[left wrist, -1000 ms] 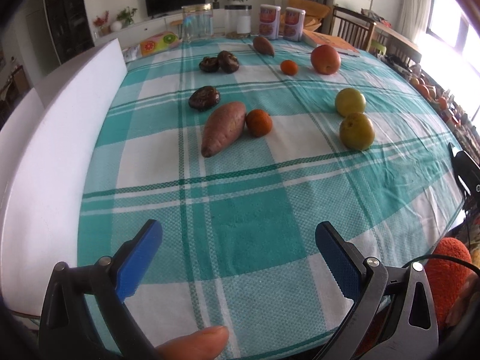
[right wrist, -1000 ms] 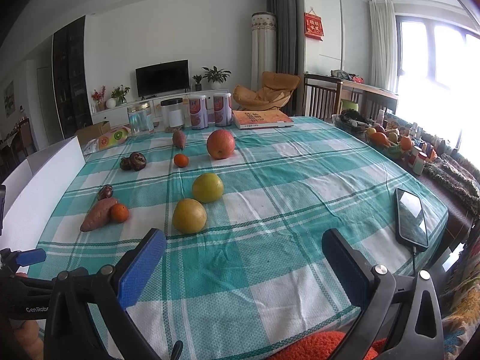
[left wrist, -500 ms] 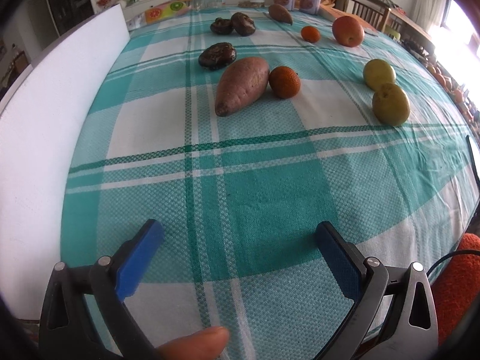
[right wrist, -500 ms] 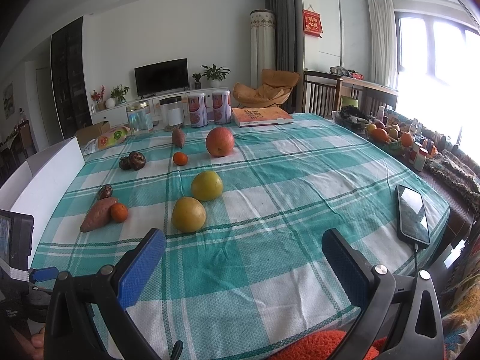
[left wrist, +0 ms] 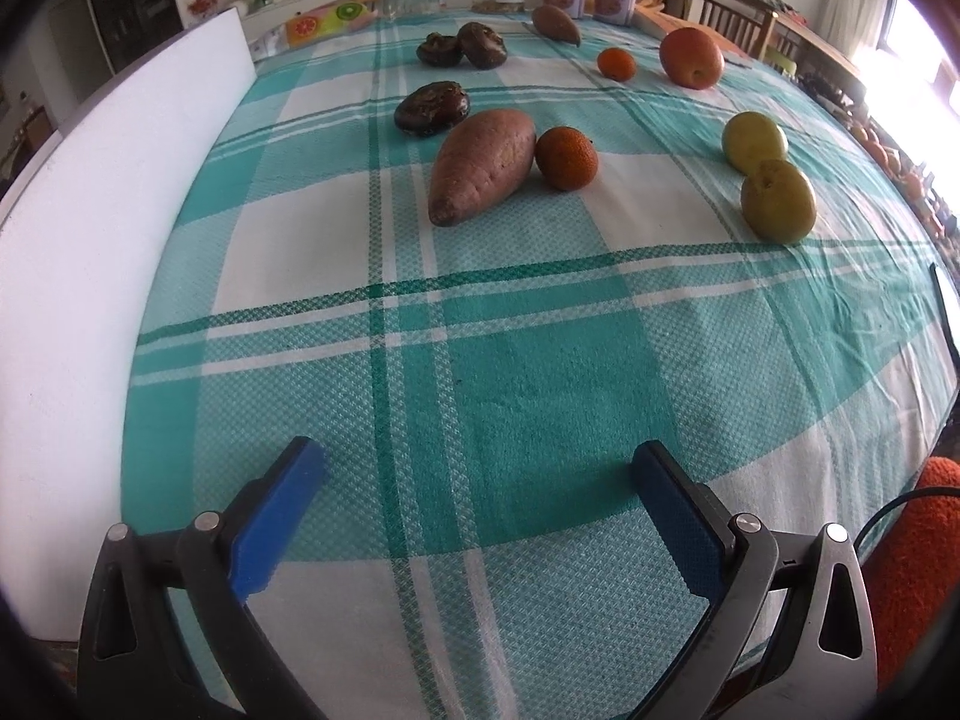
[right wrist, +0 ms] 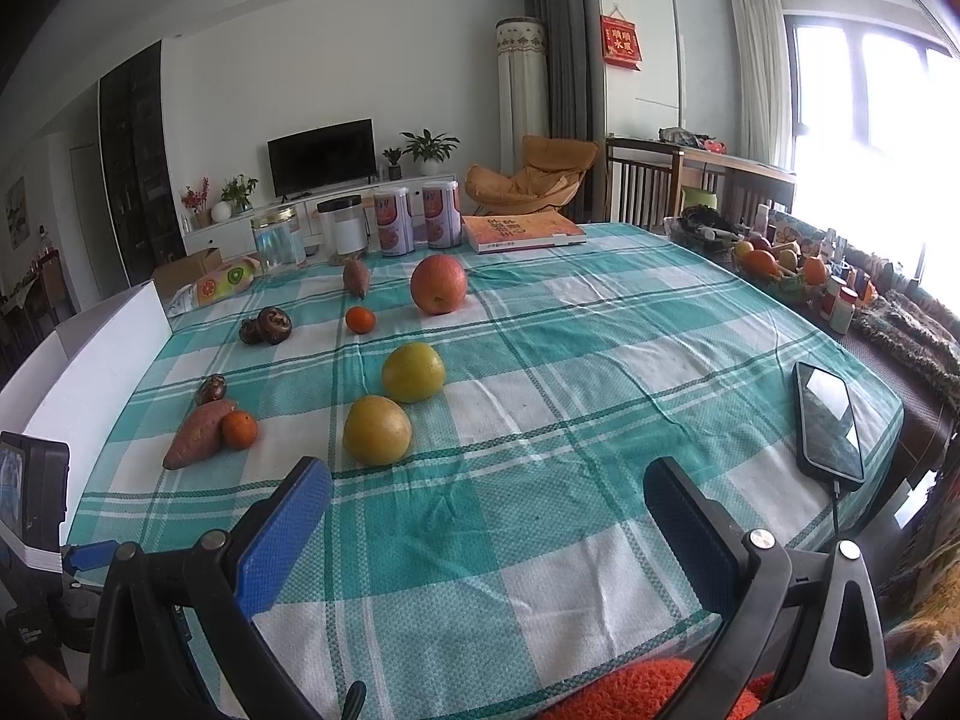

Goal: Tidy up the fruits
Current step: 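Move the left gripper toward the sweet potato on the cloth, then close the left gripper around the middle of the sweet potato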

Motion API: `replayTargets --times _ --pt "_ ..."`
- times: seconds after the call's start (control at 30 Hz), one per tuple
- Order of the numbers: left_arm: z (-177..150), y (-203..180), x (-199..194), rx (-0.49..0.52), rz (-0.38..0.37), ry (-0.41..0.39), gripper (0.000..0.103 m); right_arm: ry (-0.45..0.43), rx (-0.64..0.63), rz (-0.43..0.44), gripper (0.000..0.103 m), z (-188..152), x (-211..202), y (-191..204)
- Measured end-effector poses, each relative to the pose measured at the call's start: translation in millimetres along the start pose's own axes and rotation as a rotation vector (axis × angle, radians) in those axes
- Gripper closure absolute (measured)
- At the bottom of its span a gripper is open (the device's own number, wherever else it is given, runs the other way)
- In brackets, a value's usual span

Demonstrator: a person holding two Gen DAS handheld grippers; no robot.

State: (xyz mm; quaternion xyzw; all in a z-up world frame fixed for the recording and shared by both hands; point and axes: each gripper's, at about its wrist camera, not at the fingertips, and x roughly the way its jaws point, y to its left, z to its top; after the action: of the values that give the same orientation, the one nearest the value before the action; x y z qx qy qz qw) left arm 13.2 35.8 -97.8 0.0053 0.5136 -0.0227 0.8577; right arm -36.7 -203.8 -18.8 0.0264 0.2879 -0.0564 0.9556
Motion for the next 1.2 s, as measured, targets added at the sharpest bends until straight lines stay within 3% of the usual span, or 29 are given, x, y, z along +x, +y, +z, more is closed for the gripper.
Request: replayTargets --times 0.47,0.57,0.7,0.9,0.97,1.0,1.03,1.2 --pt "3 0 1 0.065 -0.036 -0.066 0.0 0.015 0.002 0.0 0.0 0 1 1" --pt "17 9 3 0.041 -0.065 -0.051 0.001 0.019 0.008 0.004 0.0 -1 1 -1" --pt "46 20 -1 0.02 -0.159 -0.085 0.001 0.02 0.011 0.005 0.0 -1 1 -1" --pt "94 8 13 0.139 -0.237 -0.031 0.003 0.02 0.009 0.004 0.0 0 2 -3" --pt "103 6 21 0.177 -0.235 0.0 0.012 0.02 0.01 0.004 0.0 0 2 -3" --pt "106 6 26 0.197 -0.231 0.016 0.031 0.02 0.011 0.005 0.0 0 2 -3" --pt "108 6 31 0.213 -0.224 0.038 0.043 0.019 0.013 0.005 0.0 -1 2 -3" --pt "117 13 46 0.235 -0.235 0.08 0.04 0.032 0.021 0.01 0.0 -1 4 -3"
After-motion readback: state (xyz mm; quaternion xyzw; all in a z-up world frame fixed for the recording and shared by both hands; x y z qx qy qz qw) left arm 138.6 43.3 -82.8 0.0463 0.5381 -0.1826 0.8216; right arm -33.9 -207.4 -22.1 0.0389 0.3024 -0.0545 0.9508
